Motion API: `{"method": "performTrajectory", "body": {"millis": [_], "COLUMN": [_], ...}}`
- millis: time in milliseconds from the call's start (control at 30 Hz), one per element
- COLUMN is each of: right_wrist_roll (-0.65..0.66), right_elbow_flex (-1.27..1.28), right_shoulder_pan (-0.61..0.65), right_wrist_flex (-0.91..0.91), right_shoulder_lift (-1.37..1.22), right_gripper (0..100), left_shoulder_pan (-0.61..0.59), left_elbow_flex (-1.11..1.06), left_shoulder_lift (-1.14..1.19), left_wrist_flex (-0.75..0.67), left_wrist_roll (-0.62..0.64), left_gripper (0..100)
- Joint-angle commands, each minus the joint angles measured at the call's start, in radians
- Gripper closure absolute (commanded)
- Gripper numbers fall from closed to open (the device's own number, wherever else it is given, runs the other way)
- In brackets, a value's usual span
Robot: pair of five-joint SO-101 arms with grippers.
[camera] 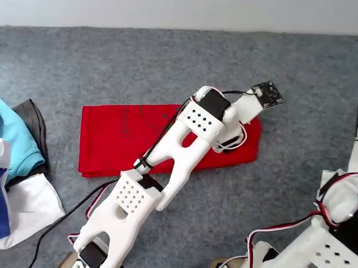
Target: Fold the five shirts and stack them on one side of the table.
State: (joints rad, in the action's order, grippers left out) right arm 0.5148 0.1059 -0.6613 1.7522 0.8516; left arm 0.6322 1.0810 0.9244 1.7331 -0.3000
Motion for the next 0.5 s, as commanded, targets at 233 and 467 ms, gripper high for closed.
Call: {"method": "performTrajectory", "body": {"millis": [233,467], "right_wrist_roll": [-0.005,-0.005], "right_elbow_flex": [0.002,0.002], "right_shoulder_pan": [-0.004,-0.007], "right_wrist_flex": [0.038,0.038], "right_shoulder_lift": [0.005,0.007], "right_gripper": [98.9,98.9], "left_shoulder_pan": [-0.087,-0.101], "left_elbow_flex": [0.163,0.222], "left_shoulder_lift": [0.172,0.044], "left_wrist_flex": [0.009,0.023], "left_wrist_roll": [0.008,0.063], "left_gripper": [84,84]}}
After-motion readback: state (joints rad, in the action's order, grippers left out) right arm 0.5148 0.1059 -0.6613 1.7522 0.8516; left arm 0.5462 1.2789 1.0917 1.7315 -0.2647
